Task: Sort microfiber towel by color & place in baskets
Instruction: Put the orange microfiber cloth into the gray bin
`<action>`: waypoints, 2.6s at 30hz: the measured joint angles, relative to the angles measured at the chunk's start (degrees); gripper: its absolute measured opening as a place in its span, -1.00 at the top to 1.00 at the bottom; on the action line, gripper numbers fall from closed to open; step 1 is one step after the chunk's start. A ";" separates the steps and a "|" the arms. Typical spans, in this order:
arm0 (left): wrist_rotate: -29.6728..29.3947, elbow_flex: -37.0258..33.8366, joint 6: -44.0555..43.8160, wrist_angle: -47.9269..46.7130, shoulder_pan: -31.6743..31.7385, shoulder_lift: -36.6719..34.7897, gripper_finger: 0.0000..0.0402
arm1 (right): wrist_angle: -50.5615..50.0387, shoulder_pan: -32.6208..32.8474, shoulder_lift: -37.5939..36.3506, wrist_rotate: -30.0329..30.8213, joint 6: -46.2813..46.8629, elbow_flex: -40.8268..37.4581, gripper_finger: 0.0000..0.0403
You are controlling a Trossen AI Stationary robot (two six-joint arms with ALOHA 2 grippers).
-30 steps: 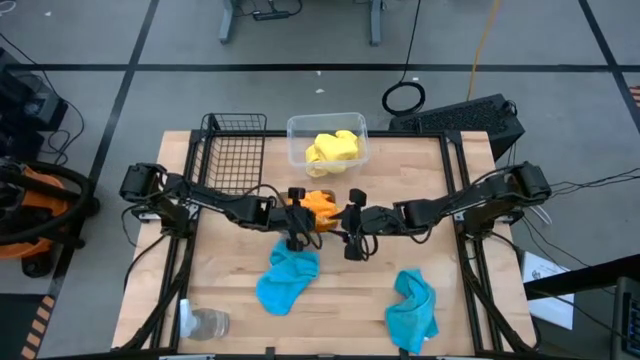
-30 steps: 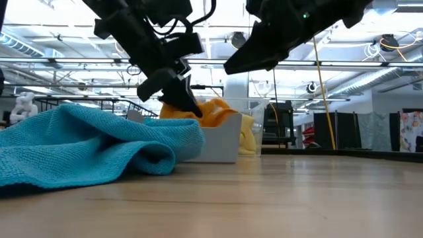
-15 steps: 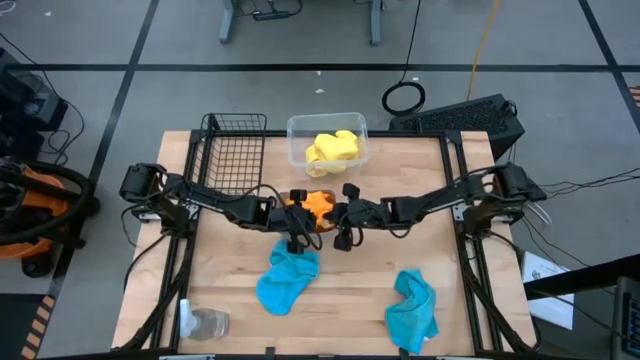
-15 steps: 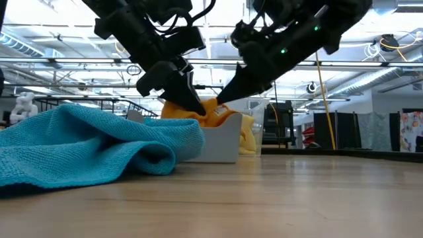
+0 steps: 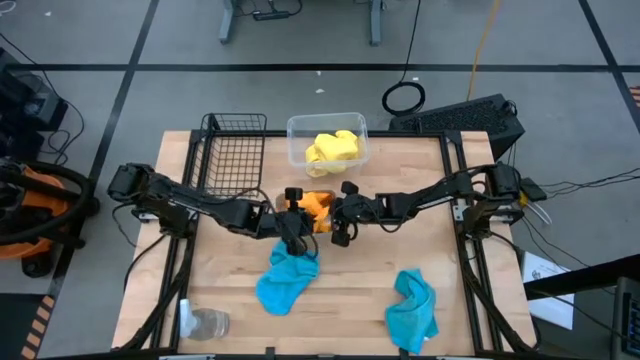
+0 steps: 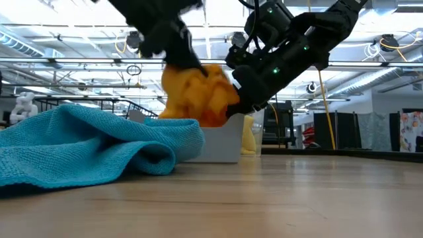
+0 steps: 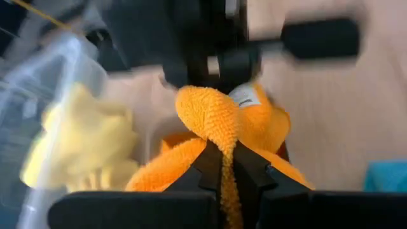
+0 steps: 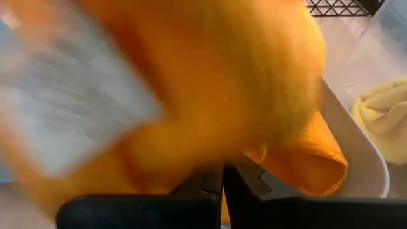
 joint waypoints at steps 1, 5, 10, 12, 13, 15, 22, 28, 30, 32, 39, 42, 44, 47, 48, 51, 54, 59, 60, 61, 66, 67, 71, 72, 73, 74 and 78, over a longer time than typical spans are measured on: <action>-0.34 0.07 -0.04 0.30 -0.48 -0.60 0.89 | 0.00 0.01 0.00 -0.01 0.05 0.00 0.99; -0.40 0.04 -2.43 -1.31 -2.01 -1.99 0.89 | -0.75 0.11 -0.09 0.18 0.33 0.00 1.00; -0.46 -1.60 -4.89 -3.40 -1.51 -1.54 0.89 | -2.90 0.59 -1.71 0.37 0.39 -0.10 1.00; -0.46 -2.79 -6.71 -3.72 -0.29 -1.12 0.88 | -3.81 1.19 -3.80 0.39 0.13 -0.11 1.00; -0.46 -3.29 -7.80 -4.19 0.34 -1.09 0.87 | -4.14 1.55 -5.21 0.39 0.01 -0.11 1.00; -0.50 -3.93 -9.43 -3.26 1.59 -1.17 0.81 | -4.64 2.23 -8.02 0.44 -0.25 -0.11 1.00; 2.33 -4.73 -9.11 0.28 4.26 -1.20 0.33 | 1.48 5.21 -11.02 0.24 -4.86 -0.05 1.00; 4.90 -4.73 -8.52 2.30 4.27 -1.20 -0.04 | 9.88 4.17 -4.87 0.16 -6.75 -0.06 1.00; 5.07 -4.73 -8.53 2.21 4.22 -1.20 -0.13 | 10.86 3.25 -2.77 0.01 -6.73 -0.03 1.00; 5.07 -4.73 -8.50 2.30 4.22 -1.20 -0.19 | 11.53 2.08 -0.34 0.00 -6.01 -0.03 1.00; 4.81 -4.73 -6.84 1.70 3.23 -1.27 -0.28 | 11.08 -0.28 3.85 0.24 -2.39 -0.07 1.00; 3.39 -4.73 -5.76 1.08 1.84 -2.37 -0.28 | 10.73 -0.46 4.13 0.22 -1.84 -0.07 1.00; 2.95 -4.75 -5.53 0.78 0.44 -3.93 -0.28 | 10.71 -0.45 4.13 0.24 -1.81 -0.07 1.00; 2.88 -4.66 -5.57 2.46 -2.05 -5.78 -0.27 | 10.60 -0.44 4.13 0.24 -1.60 -0.07 1.00; 2.91 -4.66 -5.79 2.11 -2.58 -6.07 -0.26 | 10.79 -0.44 4.13 0.22 -1.60 -0.07 1.00; 2.89 -5.01 -7.09 0.73 -2.99 -6.02 -0.19 | 11.17 -0.44 4.13 0.22 -1.60 -0.05 1.00; 2.48 -6.38 -7.34 0.77 -1.63 -4.76 -0.01 | 10.91 -0.28 3.97 0.21 -1.38 -0.05 1.00; 2.43 -7.82 -7.34 1.26 2.67 -3.76 0.59 | 9.35 0.46 3.56 0.09 -0.28 -0.05 1.00; 2.92 -8.31 -7.46 0.68 3.55 -3.69 0.74 | 9.01 0.67 3.29 0.08 -0.25 -0.05 1.00; 3.38 -8.67 -7.52 -0.02 4.37 -3.69 0.86 | 8.51 0.85 2.94 0.06 -0.15 -0.05 1.00; 9.28 -9.67 -9.39 0.41 7.80 -3.14 0.94 | 6.36 1.45 0.33 0.18 -0.13 -0.01 1.00; 10.58 -9.98 -10.21 0.54 8.27 -2.74 0.94 | 6.25 1.55 -0.04 0.22 -0.17 -0.03 1.00; 13.97 -10.54 -10.57 0.42 10.04 -0.21 0.98 | 5.28 1.94 -1.42 0.22 -0.20 -0.05 1.00; 14.13 -10.54 -10.55 0.93 10.34 0.58 0.98 | 5.29 2.10 -1.73 0.23 -0.20 -0.03 1.00; 14.22 -10.54 -10.51 0.91 10.52 1.21 0.98 | 4.87 2.32 -2.15 0.26 -0.20 -0.03 1.00; 14.36 -10.54 -10.53 0.62 10.56 1.77 0.98 | 4.59 2.60 -2.48 0.27 -0.22 -0.03 1.00; 14.58 -10.52 -10.30 0.79 10.57 2.37 0.97 | 7.76 3.21 -2.72 1.47 -0.46 -0.05 1.00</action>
